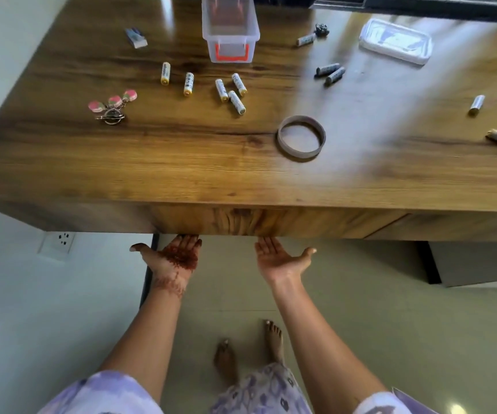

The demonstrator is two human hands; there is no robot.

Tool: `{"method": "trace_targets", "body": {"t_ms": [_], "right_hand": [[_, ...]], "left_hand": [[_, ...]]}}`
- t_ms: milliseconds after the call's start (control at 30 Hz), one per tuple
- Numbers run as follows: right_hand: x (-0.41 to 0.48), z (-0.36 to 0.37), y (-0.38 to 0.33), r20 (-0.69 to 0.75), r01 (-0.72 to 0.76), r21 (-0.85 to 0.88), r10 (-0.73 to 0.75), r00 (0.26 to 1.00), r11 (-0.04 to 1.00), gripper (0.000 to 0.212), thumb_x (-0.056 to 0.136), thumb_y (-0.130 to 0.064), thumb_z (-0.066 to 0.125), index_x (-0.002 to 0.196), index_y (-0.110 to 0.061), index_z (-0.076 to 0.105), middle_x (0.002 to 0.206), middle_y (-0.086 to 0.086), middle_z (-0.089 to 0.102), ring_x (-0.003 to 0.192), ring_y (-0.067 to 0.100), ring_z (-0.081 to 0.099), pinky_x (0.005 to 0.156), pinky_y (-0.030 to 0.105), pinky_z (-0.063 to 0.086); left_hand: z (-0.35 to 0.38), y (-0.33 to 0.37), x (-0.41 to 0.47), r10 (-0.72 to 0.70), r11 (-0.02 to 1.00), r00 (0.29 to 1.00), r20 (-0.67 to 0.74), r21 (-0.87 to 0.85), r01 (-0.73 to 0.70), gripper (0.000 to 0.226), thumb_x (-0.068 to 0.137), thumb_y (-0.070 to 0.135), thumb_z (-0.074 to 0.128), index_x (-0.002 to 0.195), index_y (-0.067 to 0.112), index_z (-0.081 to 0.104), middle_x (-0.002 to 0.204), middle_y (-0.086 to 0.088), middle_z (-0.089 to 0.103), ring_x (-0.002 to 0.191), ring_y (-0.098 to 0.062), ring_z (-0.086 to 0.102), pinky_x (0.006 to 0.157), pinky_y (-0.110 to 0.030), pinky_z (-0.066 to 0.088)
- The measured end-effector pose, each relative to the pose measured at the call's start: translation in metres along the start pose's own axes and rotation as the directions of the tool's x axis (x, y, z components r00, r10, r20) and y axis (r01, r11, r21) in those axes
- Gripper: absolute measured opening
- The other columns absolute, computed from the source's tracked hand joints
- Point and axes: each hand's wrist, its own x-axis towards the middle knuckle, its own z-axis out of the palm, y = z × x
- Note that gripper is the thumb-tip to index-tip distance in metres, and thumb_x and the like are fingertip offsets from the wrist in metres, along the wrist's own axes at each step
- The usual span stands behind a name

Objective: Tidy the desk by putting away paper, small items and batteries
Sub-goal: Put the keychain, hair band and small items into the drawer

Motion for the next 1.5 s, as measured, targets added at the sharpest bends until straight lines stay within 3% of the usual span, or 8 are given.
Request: {"method": "trace_targets", "body": {"t_ms": [667, 1033, 1100, 1167, 1267, 1367, 1433, 1500], "right_hand": [[-0.045, -0.052, 0.005, -0.040, 0.002, -0.037, -0.004, 0.999, 0.999, 0.101, 0.081, -0.073, 0.033, 0.143, 0.005, 0.014, 0.150, 0.024, 0.020, 0.140, 0.032, 0.020, 0.117, 0.039, 0.011], [-0.090, -0.066, 0.023, 0.083, 0.086, -0.500, -0.051, 0.995, 0.862, 0.075, 0.095, -0.055, 0.017, 0.137, 0.006, 0.033, 0.142, 0.022, 0.039, 0.133, 0.032, 0.035, 0.115, 0.040, 0.019], [-0.106, -0.069, 0.026, 0.211, 0.228, -0.677, -0.112, 0.971, 0.699, 0.066, 0.097, -0.050, 0.023, 0.130, 0.003, 0.044, 0.129, 0.018, 0.054, 0.122, 0.026, 0.050, 0.110, 0.037, 0.031], [-0.120, -0.069, 0.028, 0.427, 0.485, -0.809, -0.235, 0.873, 0.333, 0.046, 0.098, -0.040, 0.034, 0.117, -0.007, 0.058, 0.114, 0.007, 0.065, 0.108, 0.015, 0.060, 0.102, 0.032, 0.041], [-0.131, -0.059, 0.023, 0.811, 0.739, -0.585, -0.251, 0.529, -0.333, 0.026, 0.094, -0.031, 0.049, 0.107, -0.014, 0.064, 0.107, -0.002, 0.066, 0.101, 0.007, 0.061, 0.088, 0.025, 0.047], [-0.123, -0.040, 0.015, 0.961, 0.662, -0.250, -0.095, 0.261, -0.707, 0.036, 0.091, -0.030, 0.047, 0.114, -0.005, 0.060, 0.120, 0.007, 0.060, 0.116, 0.018, 0.053, 0.103, 0.030, 0.039], [-0.111, -0.031, 0.011, 0.967, 0.508, -0.157, -0.026, 0.255, -0.847, 0.047, 0.092, -0.035, 0.044, 0.124, -0.002, 0.052, 0.132, 0.013, 0.053, 0.129, 0.024, 0.042, 0.112, 0.034, 0.024], [-0.100, -0.026, 0.008, 0.944, 0.355, -0.123, 0.002, 0.331, -0.927, 0.061, 0.092, -0.044, 0.038, 0.133, 0.001, 0.042, 0.140, 0.017, 0.043, 0.136, 0.029, 0.032, 0.114, 0.035, 0.013]], "left_hand": [[-0.049, -0.003, -0.061, -0.044, 0.999, 0.998, -0.055, -0.015, 0.043, 0.097, 0.080, 0.077, 0.023, 0.142, 0.002, 0.027, 0.149, -0.019, 0.030, 0.137, -0.036, 0.030, 0.113, -0.046, 0.022], [-0.061, 0.005, -0.098, -0.085, 0.960, 0.995, -0.055, 0.264, 0.097, 0.085, 0.087, 0.068, 0.024, 0.136, 0.000, 0.037, 0.143, -0.018, 0.041, 0.132, -0.032, 0.039, 0.113, -0.042, 0.024], [-0.059, 0.010, -0.107, -0.060, 0.936, 0.998, -0.009, 0.347, 0.059, 0.064, 0.094, 0.053, 0.025, 0.128, 0.002, 0.045, 0.143, -0.016, 0.042, 0.131, -0.030, 0.040, 0.112, -0.041, 0.026], [-0.049, 0.016, -0.118, -0.009, 0.869, 0.999, 0.038, 0.495, -0.011, 0.046, 0.099, 0.038, 0.025, 0.119, 0.005, 0.051, 0.140, -0.015, 0.045, 0.128, -0.027, 0.044, 0.109, -0.038, 0.029], [-0.026, 0.020, -0.135, 0.205, 0.627, 0.962, 0.181, 0.731, -0.271, 0.038, 0.100, 0.026, 0.029, 0.119, 0.003, 0.054, 0.122, -0.013, 0.059, 0.115, -0.026, 0.056, 0.100, -0.033, 0.041], [-0.008, 0.023, -0.146, 0.488, 0.061, 0.723, 0.489, 0.807, -0.587, 0.027, 0.096, 0.018, 0.045, 0.116, 0.008, 0.060, 0.111, -0.004, 0.064, 0.106, -0.020, 0.061, 0.088, -0.025, 0.050], [-0.005, 0.027, -0.136, 0.438, -0.338, 0.548, 0.713, 0.695, -0.634, 0.032, 0.092, 0.016, 0.052, 0.122, 0.006, 0.057, 0.122, -0.007, 0.060, 0.117, -0.019, 0.053, 0.094, -0.031, 0.047], [-0.006, 0.031, -0.121, 0.283, -0.565, 0.519, 0.807, 0.577, -0.590, 0.045, 0.092, 0.026, 0.049, 0.131, 0.003, 0.048, 0.136, -0.012, 0.049, 0.132, -0.017, 0.035, 0.108, -0.040, 0.034]]}}
